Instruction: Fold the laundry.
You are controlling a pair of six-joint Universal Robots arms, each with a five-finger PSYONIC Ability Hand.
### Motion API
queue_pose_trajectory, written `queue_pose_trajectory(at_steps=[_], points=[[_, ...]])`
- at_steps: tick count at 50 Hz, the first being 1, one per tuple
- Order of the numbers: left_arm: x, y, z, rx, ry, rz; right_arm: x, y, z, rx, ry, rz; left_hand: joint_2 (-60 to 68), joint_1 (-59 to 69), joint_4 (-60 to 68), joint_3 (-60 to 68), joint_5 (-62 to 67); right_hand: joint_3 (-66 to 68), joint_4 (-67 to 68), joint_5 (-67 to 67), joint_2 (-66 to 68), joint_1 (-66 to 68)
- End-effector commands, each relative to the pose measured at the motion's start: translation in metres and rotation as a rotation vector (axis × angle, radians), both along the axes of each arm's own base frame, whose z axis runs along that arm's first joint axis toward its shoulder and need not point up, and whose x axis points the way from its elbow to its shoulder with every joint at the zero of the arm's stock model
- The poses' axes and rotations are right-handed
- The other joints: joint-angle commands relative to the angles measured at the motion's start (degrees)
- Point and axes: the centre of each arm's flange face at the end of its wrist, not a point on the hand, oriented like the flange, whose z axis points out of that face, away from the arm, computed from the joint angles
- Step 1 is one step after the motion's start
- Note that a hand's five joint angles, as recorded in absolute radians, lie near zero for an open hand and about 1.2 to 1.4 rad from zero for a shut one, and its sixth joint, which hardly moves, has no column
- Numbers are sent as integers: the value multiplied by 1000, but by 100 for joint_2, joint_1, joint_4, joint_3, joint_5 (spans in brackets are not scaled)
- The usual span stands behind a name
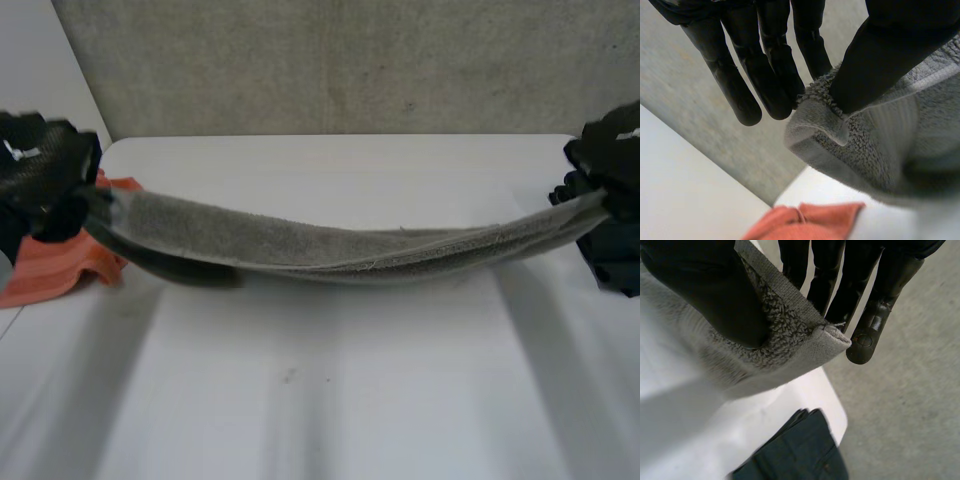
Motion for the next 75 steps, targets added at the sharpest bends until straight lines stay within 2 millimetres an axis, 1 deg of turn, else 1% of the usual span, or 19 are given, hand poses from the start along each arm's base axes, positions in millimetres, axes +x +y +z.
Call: queue_pose_trajectory(at_steps=[1, 7, 12, 15, 19, 22, 26, 27, 31, 36, 41, 45, 49, 53, 54, 58, 64, 69, 75], points=[[-3, -19, -2, 37, 29, -16, 3, -5, 0, 54, -4, 28, 1142, 1866, 1136, 1172, 1329, 1215, 1110, 1320, 1254, 2344], [-17, -65, -59, 240, -7, -24, 7, -46, -59, 246, 70, 14, 1142, 1866, 1136, 1172, 1329, 1215, 1110, 1320, 1254, 2344], [-42, -107, -95, 304, -46, -19, 12, -75, -79, 246, 102, -43, 1142, 1866, 1136, 1172, 1329, 1215, 1110, 1320, 1254, 2344], [-44, -132, -97, 269, -56, 22, 33, -95, -84, 159, 79, -34, 1142, 1866, 1136, 1172, 1329, 1215, 1110, 1320, 1254, 2344], [-56, -165, -78, 142, -43, 32, 55, -121, -65, -25, -23, -23, 1142, 1866, 1136, 1172, 1329, 1215, 1110, 1320, 1254, 2344], [-65, -189, -37, -58, 23, 22, 63, -136, -36, -184, -117, -18, 1142, 1866, 1136, 1172, 1329, 1215, 1110, 1320, 1254, 2344], [-79, -201, 25, -379, 126, 0, 69, -156, 24, -494, -299, -10, 1142, 1866, 1136, 1172, 1329, 1215, 1110, 1320, 1254, 2344], [-82, -201, 35, -433, 149, -6, 67, -159, 48, -615, -361, -12, 1142, 1866, 1136, 1172, 1329, 1215, 1110, 1320, 1254, 2344], [-82, -192, 87, -695, 258, -15, 63, -153, 95, -830, -452, -11, 1142, 1866, 1136, 1172, 1329, 1215, 1110, 1320, 1254, 2344], [-78, -191, 89, -695, 319, -28, 62, -146, 100, -828, -458, -6, 1142, 1866, 1136, 1172, 1329, 1215, 1110, 1320, 1254, 2344], [-74, -193, 46, -548, 324, -38, 63, -152, 65, -715, -427, -17, 1142, 1866, 1136, 1172, 1329, 1215, 1110, 1320, 1254, 2344], [-74, -190, -1, -418, 287, -49, 65, -154, 22, -586, -383, 3, 1142, 1866, 1136, 1172, 1329, 1215, 1110, 1320, 1254, 2344], [-75, -183, -49, -286, 245, -65, 71, -153, -35, -426, -330, 61, 1142, 1866, 1136, 1172, 1329, 1215, 1110, 1320, 1254, 2344], [-74, -178, -107, -134, 196, -60, 74, -146, -109, -222, -280, 106, 1142, 1866, 1136, 1172, 1329, 1215, 1110, 1320, 1254, 2344], [-73, -174, -130, -71, 177, -54, 74, -144, -120, -191, -268, 108, 1142, 1866, 1136, 1172, 1329, 1215, 1110, 1320, 1254, 2344], [-69, -160, -165, 46, 121, -43, 72, -131, -163, -48, -183, 105, 1142, 1866, 1136, 1172, 1329, 1215, 1110, 1320, 1254, 2344], [-49, -139, -178, 157, 9, 1, 51, -108, -181, 121, -78, 88, 1142, 1866, 1136, 1172, 1329, 1215, 1110, 1320, 1254, 2344], [-17, -106, -147, 232, -100, 61, 30, -67, -149, 241, 54, 77, 1142, 1866, 1136, 1172, 1329, 1215, 1110, 1320, 1254, 2344], [-1, -30, -126, 451, -244, 40, -8, -17, -131, 476, 127, 21, 1142, 1866, 1136, 1172, 1329, 1215, 1110, 1320, 1254, 2344]])
